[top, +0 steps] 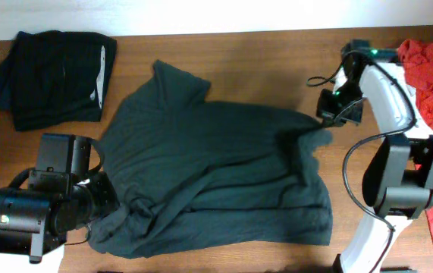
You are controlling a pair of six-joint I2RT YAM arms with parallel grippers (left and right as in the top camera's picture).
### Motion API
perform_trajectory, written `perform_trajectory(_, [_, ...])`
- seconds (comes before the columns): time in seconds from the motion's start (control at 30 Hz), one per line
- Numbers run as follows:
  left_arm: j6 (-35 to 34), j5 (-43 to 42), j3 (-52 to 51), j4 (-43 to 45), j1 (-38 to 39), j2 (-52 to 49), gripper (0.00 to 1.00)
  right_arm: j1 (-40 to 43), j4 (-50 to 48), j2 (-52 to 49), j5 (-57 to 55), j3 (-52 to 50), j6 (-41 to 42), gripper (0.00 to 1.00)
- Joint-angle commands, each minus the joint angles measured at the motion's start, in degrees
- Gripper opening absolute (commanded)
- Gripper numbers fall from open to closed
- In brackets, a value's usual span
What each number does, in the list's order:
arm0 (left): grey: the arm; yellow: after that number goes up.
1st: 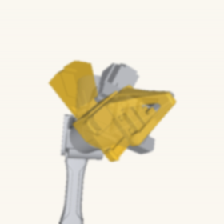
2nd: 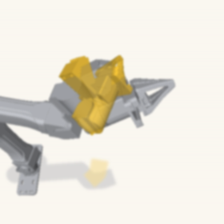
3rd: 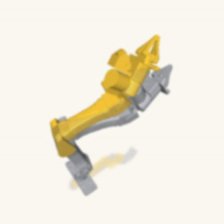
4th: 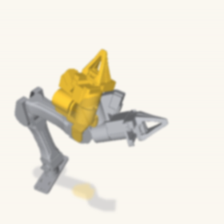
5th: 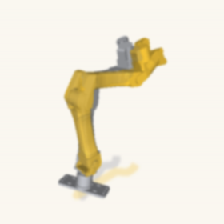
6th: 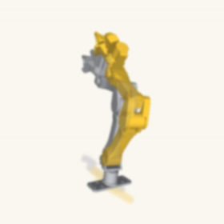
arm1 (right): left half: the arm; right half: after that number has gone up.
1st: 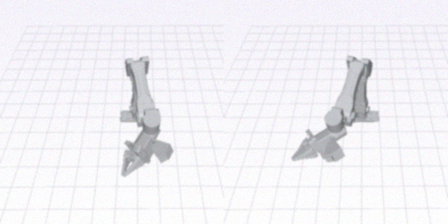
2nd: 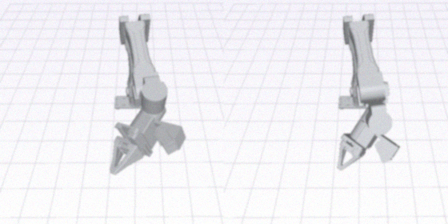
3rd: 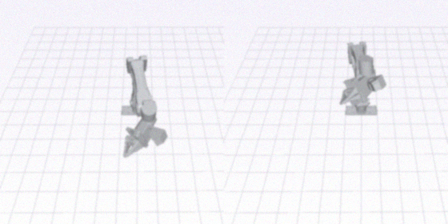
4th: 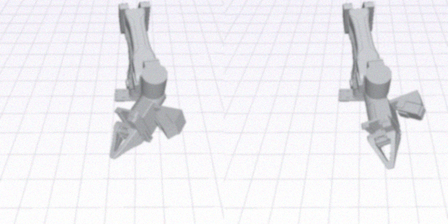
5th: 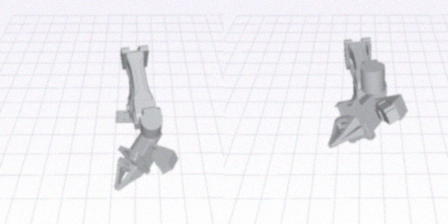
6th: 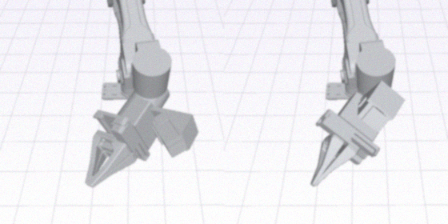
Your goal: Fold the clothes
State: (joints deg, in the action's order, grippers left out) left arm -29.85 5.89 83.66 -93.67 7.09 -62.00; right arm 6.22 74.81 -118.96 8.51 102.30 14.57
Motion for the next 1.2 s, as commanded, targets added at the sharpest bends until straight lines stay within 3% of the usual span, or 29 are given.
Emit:
perform_trajectory(0.0, [-0.1, 0.4, 0.0, 0.0, -0.1, 0.2, 0.18, 4.7, 0.1, 1.5, -1.7, 6.2, -0.3, 0.04])
perform_trajectory(0.1, [-0.1, 0.4, 0.0, 0.0, -0.1, 0.2, 0.18, 8.7, -1.1, 1.5, -1.7, 12.9, -0.9, 0.08])
perform_trajectory(0.13, [-0.1, 0.4, 0.0, 0.0, -0.1, 0.2, 0.18, 9.6, -1.5, 1.5, -1.7, 15.1, -1.3, 0.16])
perform_trajectory(0.17, [-0.1, 0.4, 0.0, 0.0, -0.1, 0.2, 0.18, 10.0, -1.5, 1.5, -1.7, 16.7, -2.4, 0.4])
perform_trajectory(0.2, [-0.1, 0.4, 0.0, 0.0, -0.1, 0.2, 0.18, 10.0, -0.6, 1.5, -1.7, 19.1, -4.1, 0.87])
perform_trajectory(0.23, [-0.1, 0.4, 0.0, 0.1, -0.1, 0.2, 0.18, 10.0, 0.6, 1.5, -1.7, 20.5, -5.0, 0.99])
perform_trajectory(0.37, [-0.1, 0.3, 0.0, 2.1, -0.1, 0.2, 0.2, 9.9, 14.6, 1.5, 0.9, 28.5, -5.1, 0.99])
perform_trajectory(0.4, [-0.1, 0.0, 0.0, 2.8, -0.1, 0.2, 0.24, 9.9, 17.6, 1.6, 1.8, 29.7, -5.1, 0.99])
perform_trajectory(0.5, [-0.1, -0.5, 0.0, 3.6, -0.1, -0.2, 0.51, 9.9, 22.6, 3.9, 2.0, 31.4, -5.0, 0.99])
perform_trajectory(0.63, [-0.1, -0.5, 0.3, 1.9, -0.1, 0.0, 0.63, 8.2, 22.5, 14.6, 2.9, 28.5, -4.0, 1.0])
perform_trajectory(0.73, [-0.1, -0.5, 0.2, -2.0, -0.1, -0.5, 0.77, 4.5, 22.5, 26.3, 2.9, 17.4, -3.4, 1.0])
perform_trajectory(0.83, [0.0, -1.4, -1.4, -2.6, -0.1, -2.2, 0.78, -0.1, 21.3, 36.8, 2.8, 3.0, -2.6, 0.99])
perform_trajectory(0.93, [5.0, -7.1, -7.8, 1.4, -0.1, -6.1, 0.78, -1.1, 18.1, 44.6, 2.9, -12.5, 1.0, 0.99])
perform_trajectory(1.17, [7.7, -12.0, -22.2, 13.4, -0.1, -17.6, 0.77, -1.1, 8.9, 55.0, 3.3, -36.1, 4.2, 0.99])
